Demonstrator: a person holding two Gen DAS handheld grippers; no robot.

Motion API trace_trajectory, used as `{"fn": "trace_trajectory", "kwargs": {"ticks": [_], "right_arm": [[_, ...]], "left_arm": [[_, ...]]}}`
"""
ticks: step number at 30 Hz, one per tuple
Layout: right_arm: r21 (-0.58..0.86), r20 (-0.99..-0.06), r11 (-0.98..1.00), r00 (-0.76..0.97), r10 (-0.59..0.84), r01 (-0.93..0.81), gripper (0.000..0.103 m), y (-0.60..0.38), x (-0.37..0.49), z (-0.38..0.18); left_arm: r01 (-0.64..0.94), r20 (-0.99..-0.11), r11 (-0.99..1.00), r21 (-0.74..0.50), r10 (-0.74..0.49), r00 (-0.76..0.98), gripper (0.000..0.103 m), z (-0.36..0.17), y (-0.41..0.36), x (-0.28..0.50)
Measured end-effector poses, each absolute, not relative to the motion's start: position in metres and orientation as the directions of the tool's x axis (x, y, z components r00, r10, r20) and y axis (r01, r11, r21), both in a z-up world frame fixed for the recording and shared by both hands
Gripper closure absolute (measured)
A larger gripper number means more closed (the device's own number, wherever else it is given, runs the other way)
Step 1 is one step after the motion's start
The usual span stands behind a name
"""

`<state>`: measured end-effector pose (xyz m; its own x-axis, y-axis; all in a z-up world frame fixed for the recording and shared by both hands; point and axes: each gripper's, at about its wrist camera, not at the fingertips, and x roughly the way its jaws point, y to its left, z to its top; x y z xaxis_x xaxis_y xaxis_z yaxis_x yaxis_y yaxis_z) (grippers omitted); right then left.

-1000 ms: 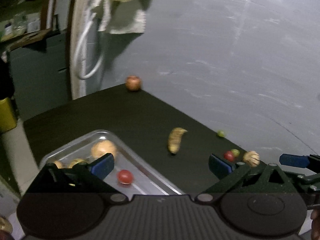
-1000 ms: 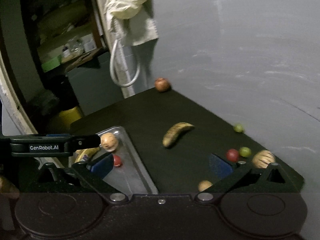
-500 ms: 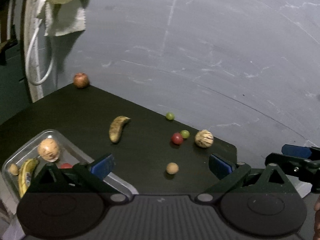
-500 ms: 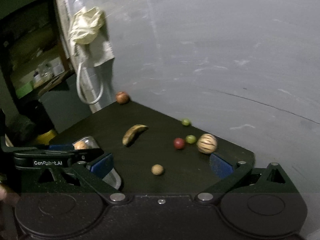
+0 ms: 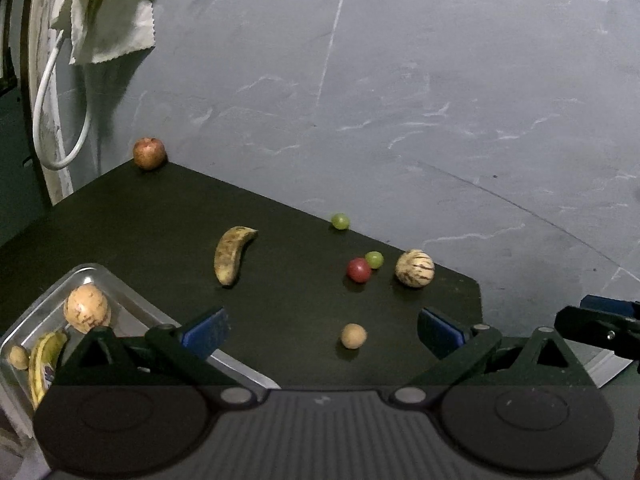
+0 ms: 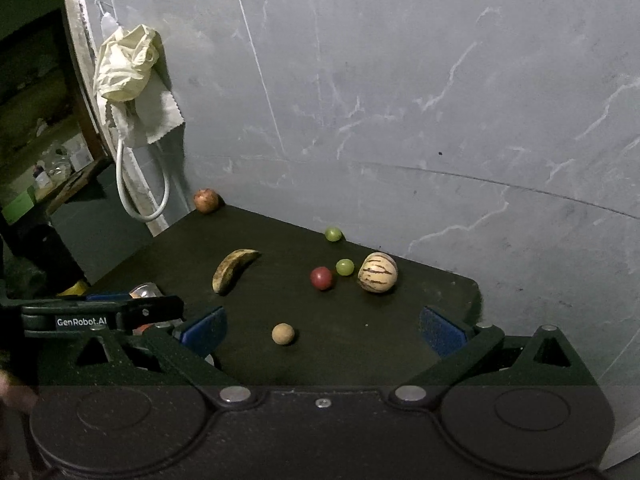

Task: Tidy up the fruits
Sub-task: 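Move the left tool down to a second banana while the right tool approaches another red tomato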

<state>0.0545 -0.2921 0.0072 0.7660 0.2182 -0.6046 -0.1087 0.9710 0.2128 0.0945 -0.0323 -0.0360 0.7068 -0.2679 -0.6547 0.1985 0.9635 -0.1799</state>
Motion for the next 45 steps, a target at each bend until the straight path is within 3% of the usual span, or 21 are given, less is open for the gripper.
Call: {"fn": "trace_trajectory", "kwargs": {"ticks": [20,32,38,45], "right_arm": [[0.193,-0.664,0.975,0.718,0.211,-0.108,0.002,-0.223,0.174,-0.03],[0.149,-0.729,0.985,0.663,0.171,-0.091,0.01,-0.202,0.226,-0.083],[0.12,-0.746,0.989,0.649,0.149,-0.088,0.016,-0.198,0.241,-0.104],[0.119,-0.749,0.99,0.647,0.143,-0.082,0.025,-0.197,0.255,-0.115]], "left_arm": [[0.184,-0.714,0.968,-0.168,-0.248,0.655,0.001,-0.081,0.028,0.225],[0.197,-0.744,0.959,-0.202,-0.281,0.606,0.001,-0.123,0.04,0.283],[0.218,-0.74,0.951,-0.219,-0.308,0.598,0.007,-0.13,0.037,0.298],[0.271,-0.744,0.942,-0.196,-0.323,0.585,0.027,-0.135,0.025,0.302]]}}
